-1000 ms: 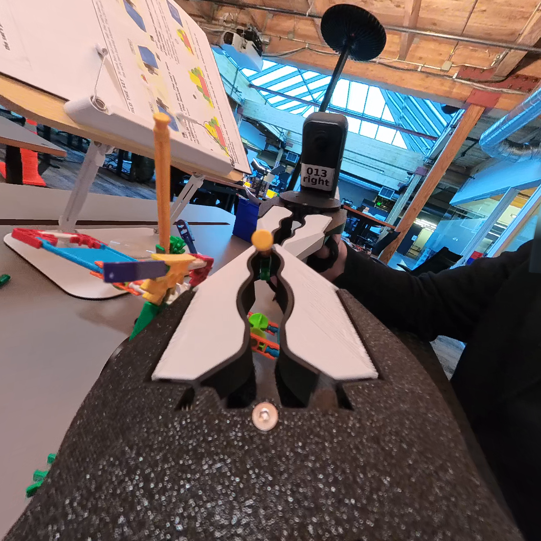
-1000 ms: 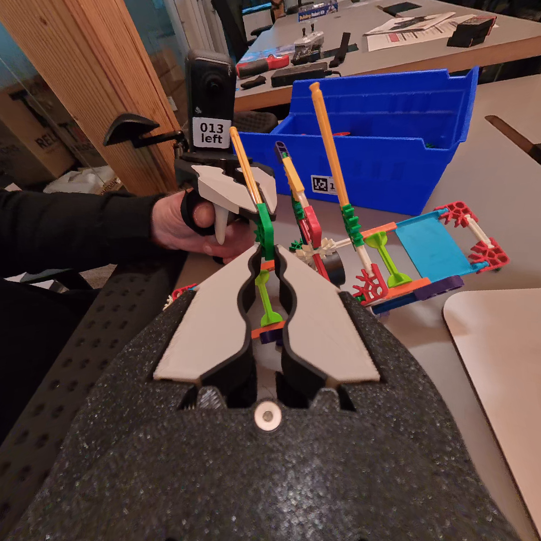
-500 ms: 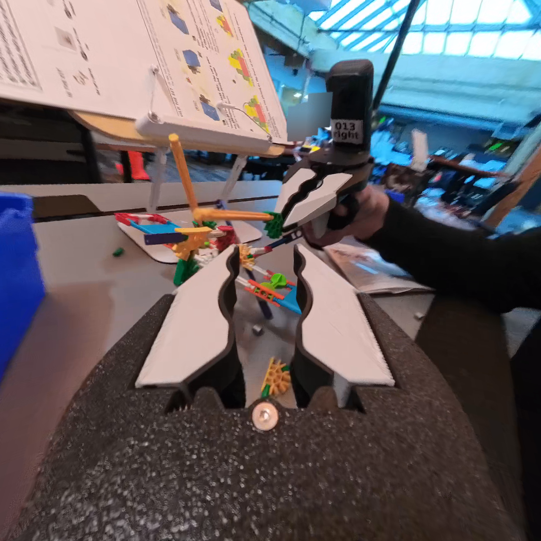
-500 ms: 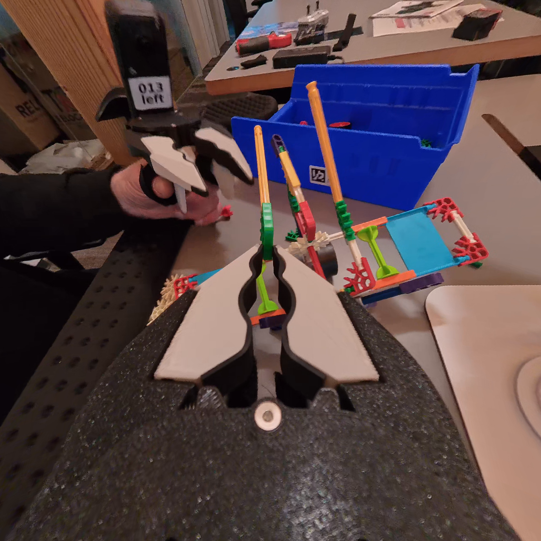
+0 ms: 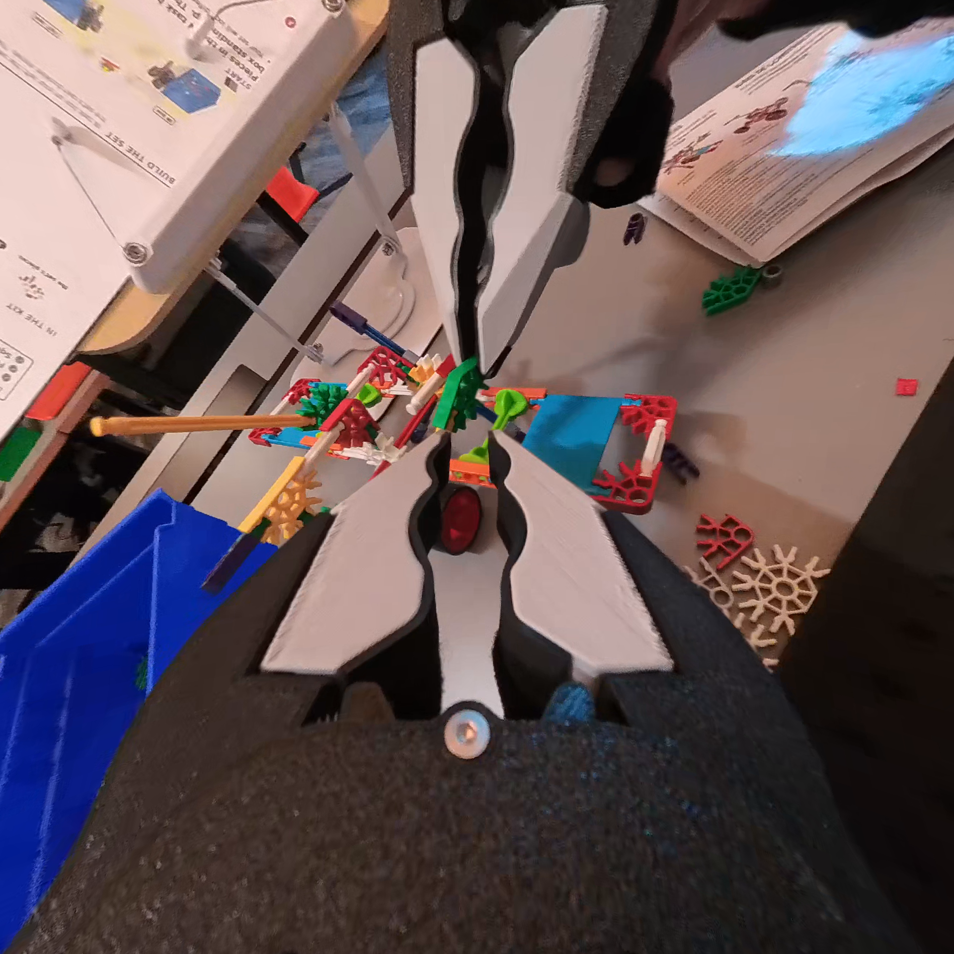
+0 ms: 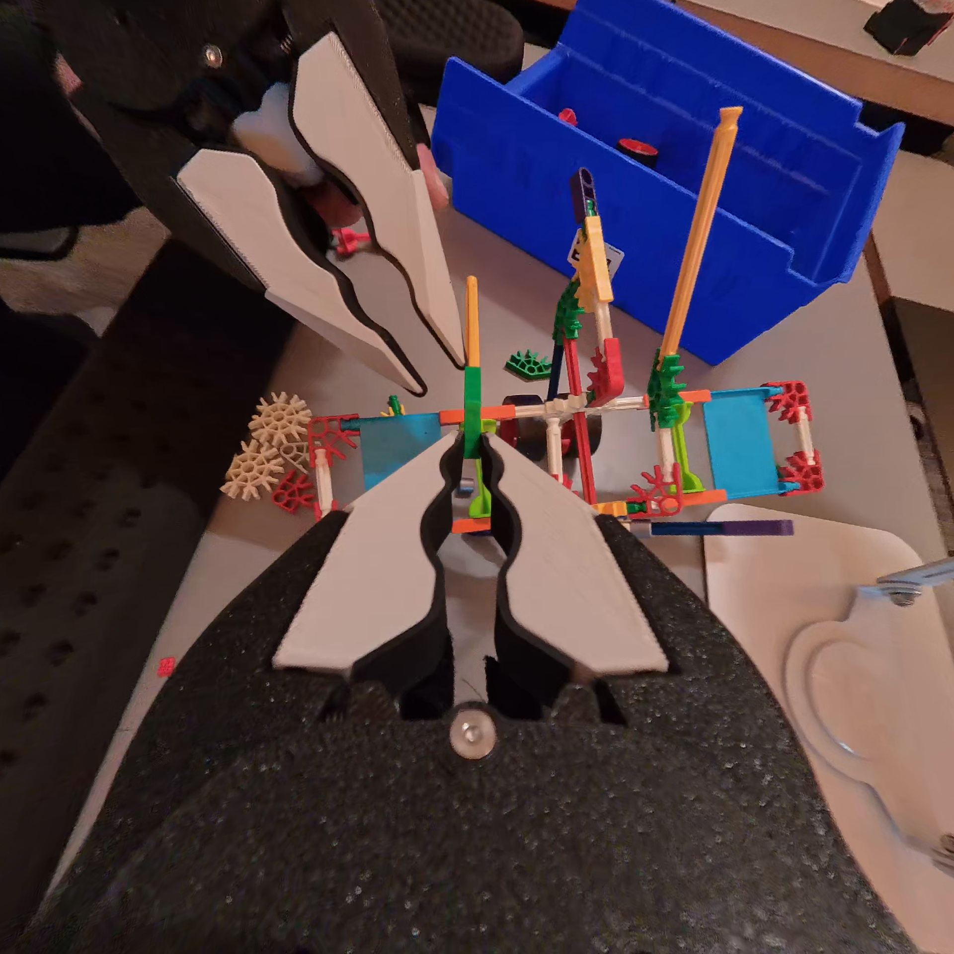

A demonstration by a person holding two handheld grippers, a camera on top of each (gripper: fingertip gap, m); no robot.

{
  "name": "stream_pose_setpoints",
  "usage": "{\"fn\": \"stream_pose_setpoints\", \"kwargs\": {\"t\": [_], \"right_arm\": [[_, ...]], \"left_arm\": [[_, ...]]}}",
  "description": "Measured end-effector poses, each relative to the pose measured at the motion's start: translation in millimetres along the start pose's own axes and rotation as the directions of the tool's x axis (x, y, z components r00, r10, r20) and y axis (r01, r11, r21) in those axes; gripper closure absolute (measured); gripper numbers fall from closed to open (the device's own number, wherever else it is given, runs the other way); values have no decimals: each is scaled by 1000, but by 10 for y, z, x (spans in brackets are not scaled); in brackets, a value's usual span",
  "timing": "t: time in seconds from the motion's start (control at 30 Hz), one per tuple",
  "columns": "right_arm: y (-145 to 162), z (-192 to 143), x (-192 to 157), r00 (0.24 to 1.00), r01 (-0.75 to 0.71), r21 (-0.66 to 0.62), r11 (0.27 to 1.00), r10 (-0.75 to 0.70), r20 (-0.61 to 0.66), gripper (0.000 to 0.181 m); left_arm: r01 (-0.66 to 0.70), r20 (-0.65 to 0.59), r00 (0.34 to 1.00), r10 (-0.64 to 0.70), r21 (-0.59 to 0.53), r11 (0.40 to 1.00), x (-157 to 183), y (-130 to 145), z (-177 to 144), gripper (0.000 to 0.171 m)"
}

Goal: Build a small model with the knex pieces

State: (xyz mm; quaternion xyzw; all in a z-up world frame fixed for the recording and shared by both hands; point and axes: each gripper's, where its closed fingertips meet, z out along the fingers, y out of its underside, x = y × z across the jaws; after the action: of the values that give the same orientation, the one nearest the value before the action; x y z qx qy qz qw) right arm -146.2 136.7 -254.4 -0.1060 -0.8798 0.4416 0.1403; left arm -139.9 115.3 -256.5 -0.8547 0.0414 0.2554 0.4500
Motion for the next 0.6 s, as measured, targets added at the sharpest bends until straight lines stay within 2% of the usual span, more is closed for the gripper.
{"fn": "stream_pose_setpoints", "kwargs": {"t": [0.03,0.17,0.27,0.33,0.43,0.6], "right_arm": [[1,3,-7,1000,16,-10,1000,-16,-8,176],[17,10,-20,999,45,-37,998,-46,-24,175],[-38,-11,-40,999,35,-4,999,-35,-9,175],[-77,-37,-64,999,31,18,999,-31,7,175],[-105,-60,-87,999,28,34,999,-29,22,175],[-134,-72,-18,1000,-21,65,998,21,5,174]], "left_arm": [[-16,15,1000,16,-3,1000,-15,-1,-7,161],[-21,59,998,18,41,999,-98,-90,-81,150],[9,-10,1000,-9,17,1000,-40,-43,-39,143],[-6,-36,999,5,-32,999,-11,44,10,151],[2,-38,999,-2,-14,1000,-37,20,11,165],[-8,-70,998,5,-32,999,-89,0,-10,166]]}}
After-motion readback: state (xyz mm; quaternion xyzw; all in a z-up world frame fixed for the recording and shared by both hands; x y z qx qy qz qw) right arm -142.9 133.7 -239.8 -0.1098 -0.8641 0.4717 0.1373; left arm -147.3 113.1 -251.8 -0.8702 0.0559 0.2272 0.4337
